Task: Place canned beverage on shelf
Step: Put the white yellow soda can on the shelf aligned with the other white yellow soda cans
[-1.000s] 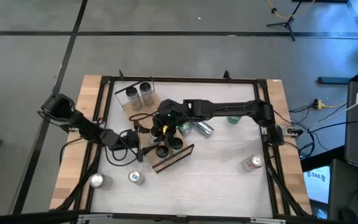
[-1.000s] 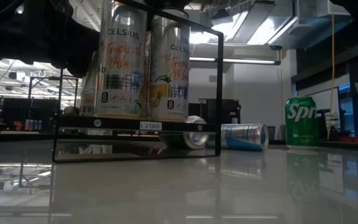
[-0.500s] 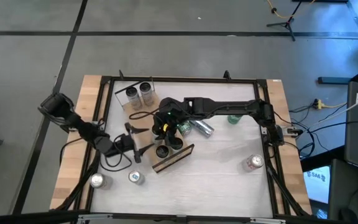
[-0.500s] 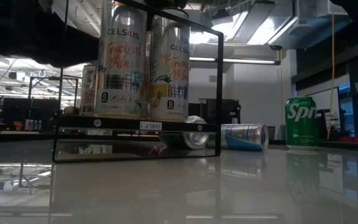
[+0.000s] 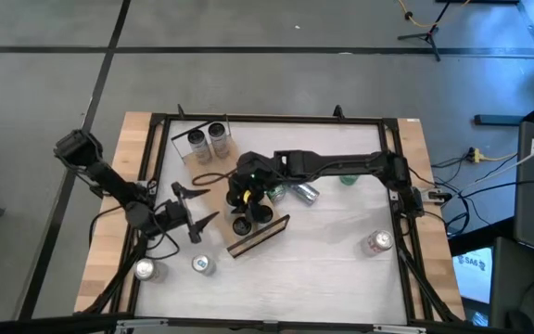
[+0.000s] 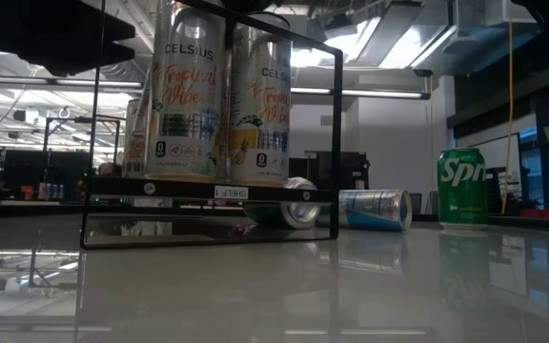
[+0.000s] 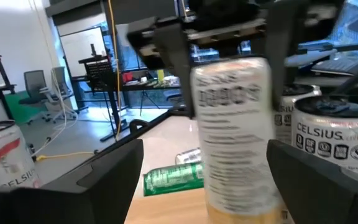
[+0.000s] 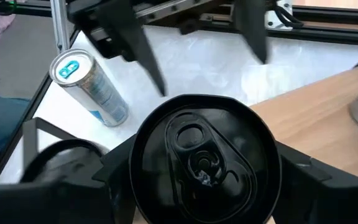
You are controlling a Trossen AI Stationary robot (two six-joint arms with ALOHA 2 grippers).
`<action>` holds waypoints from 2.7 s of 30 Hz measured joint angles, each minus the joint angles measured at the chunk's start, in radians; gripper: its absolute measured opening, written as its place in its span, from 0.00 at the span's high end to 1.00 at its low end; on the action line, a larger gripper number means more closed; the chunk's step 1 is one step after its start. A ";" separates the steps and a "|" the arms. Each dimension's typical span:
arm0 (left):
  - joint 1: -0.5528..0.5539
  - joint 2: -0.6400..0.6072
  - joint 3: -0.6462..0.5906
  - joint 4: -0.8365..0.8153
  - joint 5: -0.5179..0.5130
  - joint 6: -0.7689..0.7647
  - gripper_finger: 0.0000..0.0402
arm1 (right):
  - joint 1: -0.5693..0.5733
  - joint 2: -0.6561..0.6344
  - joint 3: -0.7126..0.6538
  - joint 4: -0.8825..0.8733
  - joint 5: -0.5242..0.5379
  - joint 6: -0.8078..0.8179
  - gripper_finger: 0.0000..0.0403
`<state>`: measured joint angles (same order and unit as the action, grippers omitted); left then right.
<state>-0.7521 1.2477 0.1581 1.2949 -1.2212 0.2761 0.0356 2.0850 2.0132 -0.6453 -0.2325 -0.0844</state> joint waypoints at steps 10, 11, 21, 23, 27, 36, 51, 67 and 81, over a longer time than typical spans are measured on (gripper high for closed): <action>0.035 -0.006 0.000 -0.001 0.008 -0.009 0.17 | 0.021 0.012 0.000 0.015 0.031 0.003 0.35; 0.038 -0.006 0.000 -0.001 0.008 -0.010 0.17 | 0.023 0.018 0.000 0.017 0.032 0.003 0.35; 0.079 -0.005 0.000 -0.002 0.011 -0.047 0.17 | 0.023 0.028 0.001 0.017 0.034 0.001 0.35; 0.090 -0.005 0.000 -0.003 0.012 -0.085 0.17 | 0.023 0.028 0.001 0.019 0.034 0.001 0.35; 0.117 -0.005 0.000 -0.048 0.058 -0.150 0.17 | 0.023 0.028 0.001 0.018 0.034 0.001 0.35; 0.117 -0.005 0.000 -0.199 0.079 -0.276 0.17 | 0.023 0.028 0.000 0.012 0.034 0.001 0.32; 0.116 -0.005 0.000 -0.281 0.085 -0.352 0.17 | 0.023 0.029 0.000 0.017 0.034 0.000 0.28; 0.116 -0.005 0.000 -0.281 0.081 -0.352 0.17 | 0.023 0.029 0.000 0.017 0.034 0.000 0.28; 0.116 -0.005 0.000 -0.280 0.080 -0.352 0.17 | 0.023 0.031 0.000 0.016 0.033 0.001 0.28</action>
<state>-0.6361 1.2430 0.1581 1.0149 -1.1408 -0.0761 0.0586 2.1159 2.0136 -0.6289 -0.2000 -0.0837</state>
